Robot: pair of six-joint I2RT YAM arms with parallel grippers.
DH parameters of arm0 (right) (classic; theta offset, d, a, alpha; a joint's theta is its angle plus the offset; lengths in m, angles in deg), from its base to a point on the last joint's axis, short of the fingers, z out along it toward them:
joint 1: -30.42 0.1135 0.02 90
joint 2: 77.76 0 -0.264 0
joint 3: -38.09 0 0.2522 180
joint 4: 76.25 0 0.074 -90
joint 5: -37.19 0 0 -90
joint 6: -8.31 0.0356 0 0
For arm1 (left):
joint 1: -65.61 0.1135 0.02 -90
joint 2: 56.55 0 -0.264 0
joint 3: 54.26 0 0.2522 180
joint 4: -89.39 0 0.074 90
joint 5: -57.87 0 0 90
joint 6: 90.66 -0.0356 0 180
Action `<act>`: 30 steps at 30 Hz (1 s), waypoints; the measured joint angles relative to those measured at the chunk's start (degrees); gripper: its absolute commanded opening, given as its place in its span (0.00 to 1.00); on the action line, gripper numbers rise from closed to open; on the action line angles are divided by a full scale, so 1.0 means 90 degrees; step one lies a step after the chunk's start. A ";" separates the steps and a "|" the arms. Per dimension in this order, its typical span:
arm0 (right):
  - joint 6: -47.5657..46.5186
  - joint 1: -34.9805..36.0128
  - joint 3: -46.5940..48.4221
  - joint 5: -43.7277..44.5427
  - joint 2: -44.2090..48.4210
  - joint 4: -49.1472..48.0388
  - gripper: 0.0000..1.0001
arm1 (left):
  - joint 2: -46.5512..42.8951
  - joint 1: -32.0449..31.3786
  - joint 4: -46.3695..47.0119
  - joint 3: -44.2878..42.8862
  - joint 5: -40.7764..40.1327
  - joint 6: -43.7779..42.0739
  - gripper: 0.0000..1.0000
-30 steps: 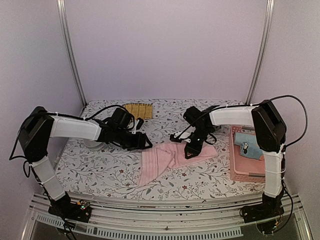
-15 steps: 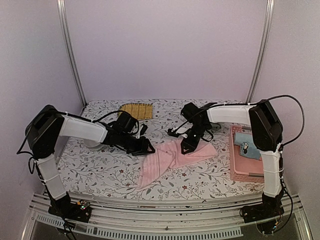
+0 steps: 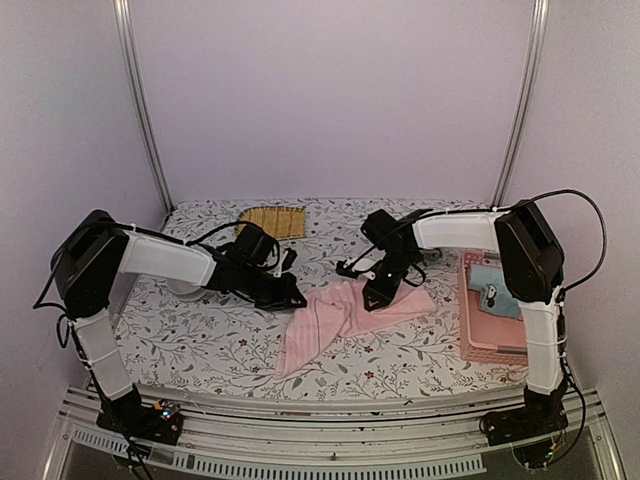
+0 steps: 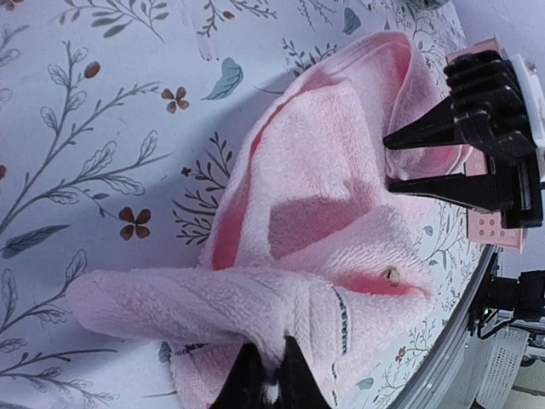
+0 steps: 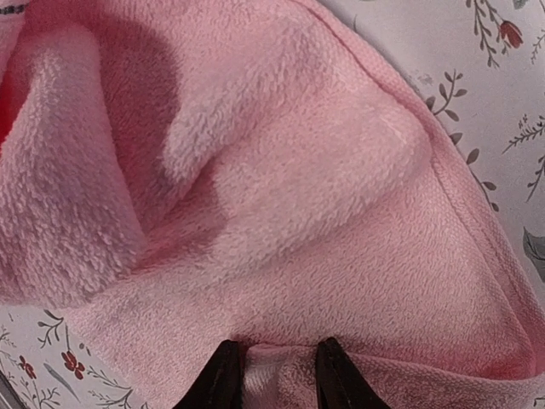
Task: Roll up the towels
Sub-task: Adjust the towel at the center of the board.
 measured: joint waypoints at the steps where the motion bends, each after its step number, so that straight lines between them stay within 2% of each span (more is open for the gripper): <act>1: 0.0010 0.0005 -0.0017 0.0063 0.0010 -0.0034 0.18 | 0.0000 0.0000 0.0000 0.0000 -0.0005 0.0000 0.00; 2: 0.0015 0.0012 -0.0032 0.0136 0.0019 -0.0068 0.11 | 0.0000 0.0000 0.0000 0.0000 -0.0012 0.0000 0.00; 4: 0.0027 0.0022 -0.0066 0.0321 0.0044 -0.0170 0.04 | 0.0000 0.0000 0.0002 0.0000 -0.0032 -0.0015 0.00; 12: 0.0078 -0.0075 0.0041 0.0508 0.0282 -0.0015 0.02 | -0.0189 0.0233 -0.0007 -0.0005 -0.0199 -0.0270 0.00; 16: 0.0114 -0.0459 0.0971 0.0267 0.0357 0.0342 0.02 | -0.0636 0.0600 -0.0206 -0.0291 -0.0289 -0.0687 0.00; 21: 0.0151 -0.1124 0.2744 -0.0022 0.0590 0.0454 0.02 | -0.1438 0.1049 -0.0685 -0.1382 -0.0520 -0.1501 0.00; 24: 0.0250 -0.1494 0.3245 -0.0342 0.1110 0.0330 0.02 | -0.2125 0.1166 -0.0843 -0.1809 -0.0714 -0.1953 0.00; 27: 0.0335 -0.1768 0.2722 -0.0789 0.2006 -0.0053 0.02 | -0.3009 0.1132 -0.0823 -0.1583 -0.0758 -0.2149 0.00; 30: 0.0335 -0.1834 0.1112 -0.1105 0.3167 -0.0634 0.02 | -0.3932 0.1003 -0.0743 -0.0495 -0.0668 -0.2127 0.00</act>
